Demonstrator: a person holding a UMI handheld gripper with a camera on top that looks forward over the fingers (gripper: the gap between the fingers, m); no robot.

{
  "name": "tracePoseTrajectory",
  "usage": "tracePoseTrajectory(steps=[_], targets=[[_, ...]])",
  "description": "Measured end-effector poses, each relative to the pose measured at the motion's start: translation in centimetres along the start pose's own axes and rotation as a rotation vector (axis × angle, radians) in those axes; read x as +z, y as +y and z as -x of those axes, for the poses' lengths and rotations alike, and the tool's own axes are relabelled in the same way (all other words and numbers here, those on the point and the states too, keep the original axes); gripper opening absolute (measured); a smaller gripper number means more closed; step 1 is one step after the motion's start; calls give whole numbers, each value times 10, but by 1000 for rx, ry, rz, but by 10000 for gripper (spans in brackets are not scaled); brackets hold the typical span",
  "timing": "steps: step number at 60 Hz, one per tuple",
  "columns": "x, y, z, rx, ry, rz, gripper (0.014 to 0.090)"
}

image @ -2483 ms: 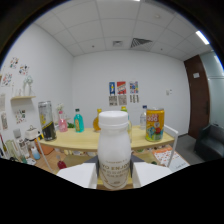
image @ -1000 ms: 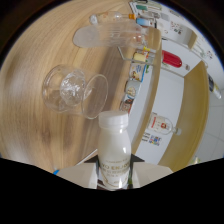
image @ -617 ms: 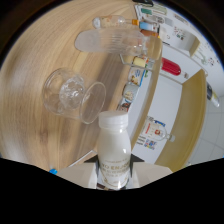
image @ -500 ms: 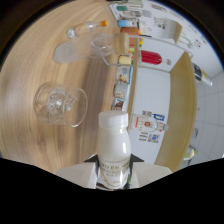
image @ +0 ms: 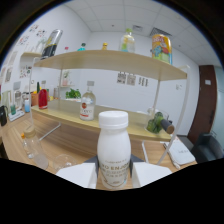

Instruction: Make me a cup of Mount Fuji.

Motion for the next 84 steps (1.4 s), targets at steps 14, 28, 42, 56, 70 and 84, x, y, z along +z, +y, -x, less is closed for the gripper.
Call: tracePoseTrajectory(steps=[14,28,42,56,70,84], targets=[[26,59,-1,157,-20,71,483],[19,72,-3,178,-20,80,496],[5,86,-4,169,5,169,577],[-38,68,-8,179,93,245,855],[-90,35,34,180,106,285,850],[-118,23,83,208,102,314,858]])
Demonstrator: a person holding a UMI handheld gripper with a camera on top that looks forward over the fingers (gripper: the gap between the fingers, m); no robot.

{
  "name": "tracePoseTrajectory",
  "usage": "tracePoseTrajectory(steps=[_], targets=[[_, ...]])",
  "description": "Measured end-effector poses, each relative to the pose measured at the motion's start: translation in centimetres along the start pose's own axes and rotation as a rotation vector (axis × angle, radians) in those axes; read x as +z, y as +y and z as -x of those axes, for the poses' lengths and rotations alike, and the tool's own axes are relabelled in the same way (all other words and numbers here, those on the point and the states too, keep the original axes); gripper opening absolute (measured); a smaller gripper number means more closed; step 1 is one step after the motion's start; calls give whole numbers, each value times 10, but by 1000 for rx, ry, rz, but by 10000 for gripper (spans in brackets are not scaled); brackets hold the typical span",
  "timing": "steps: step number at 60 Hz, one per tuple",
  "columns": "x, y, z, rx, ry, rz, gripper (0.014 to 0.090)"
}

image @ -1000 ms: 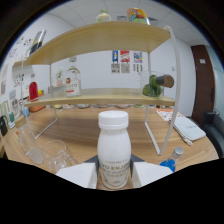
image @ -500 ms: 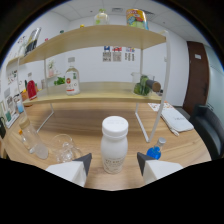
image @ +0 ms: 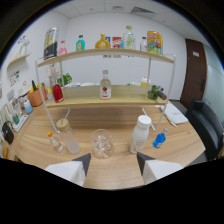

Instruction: Make me a cup of Mount Fuji.

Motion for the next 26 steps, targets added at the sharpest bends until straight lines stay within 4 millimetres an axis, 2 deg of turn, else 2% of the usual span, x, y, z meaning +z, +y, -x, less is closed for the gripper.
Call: tracePoseTrajectory(steps=[9,26], targets=[[-10,8,21,-9,-16,7,858],[-12,6,37,-28,-24,0,859]])
